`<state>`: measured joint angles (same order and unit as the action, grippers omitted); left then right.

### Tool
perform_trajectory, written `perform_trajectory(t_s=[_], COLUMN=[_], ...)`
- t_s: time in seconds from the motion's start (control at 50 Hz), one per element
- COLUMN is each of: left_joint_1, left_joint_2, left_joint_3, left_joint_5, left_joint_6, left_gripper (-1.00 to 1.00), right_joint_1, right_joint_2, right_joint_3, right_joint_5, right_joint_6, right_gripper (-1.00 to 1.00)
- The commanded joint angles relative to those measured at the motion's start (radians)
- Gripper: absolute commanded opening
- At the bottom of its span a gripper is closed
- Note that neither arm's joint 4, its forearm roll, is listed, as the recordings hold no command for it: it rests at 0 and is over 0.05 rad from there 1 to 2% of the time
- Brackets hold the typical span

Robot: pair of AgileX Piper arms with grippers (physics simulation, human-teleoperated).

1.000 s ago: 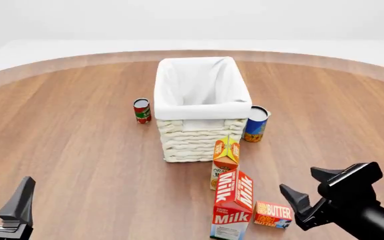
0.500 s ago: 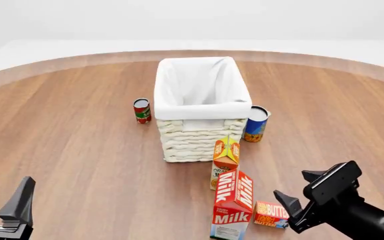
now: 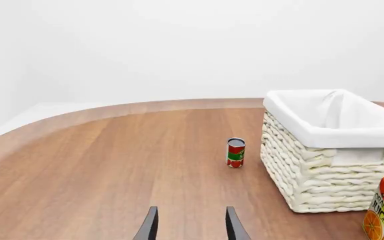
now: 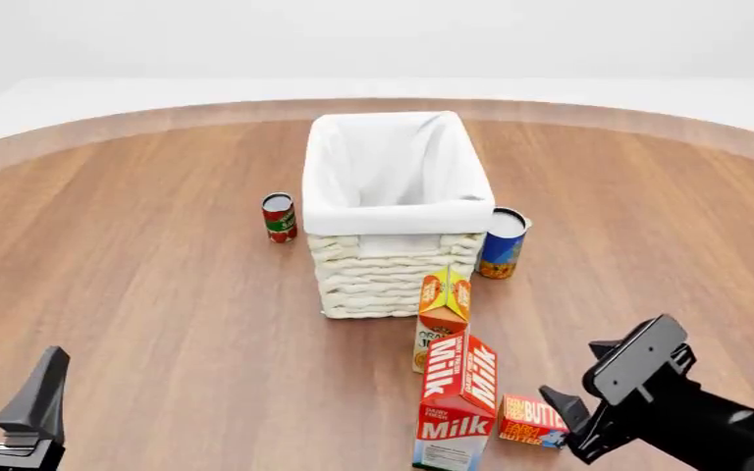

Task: Pick up the butter and put it in the basket.

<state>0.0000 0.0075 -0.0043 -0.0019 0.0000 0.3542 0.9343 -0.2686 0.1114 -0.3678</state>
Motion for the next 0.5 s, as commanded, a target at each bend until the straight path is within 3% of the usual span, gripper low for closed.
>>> perform_trajectory(t_s=[0.02, 0.32, 0.5], left_joint_1=[0.000, 0.000, 0.000], left_joint_2=[0.000, 0.000, 0.000], left_joint_3=[0.000, 0.000, 0.000], left_joint_5=[0.000, 0.000, 0.000], left_joint_6=[0.000, 0.000, 0.000], left_gripper=[1.00, 1.00, 1.00], right_joint_1=[-0.015, -0.049, -0.030], right_joint_2=[0.028, 0.089, 0.098], right_joint_3=[-0.022, -0.050, -0.038], right_joint_5=[0.045, 0.070, 0.081], right_joint_6=[-0.055, -0.147, -0.167], right_gripper=[1.00, 1.00, 1.00])
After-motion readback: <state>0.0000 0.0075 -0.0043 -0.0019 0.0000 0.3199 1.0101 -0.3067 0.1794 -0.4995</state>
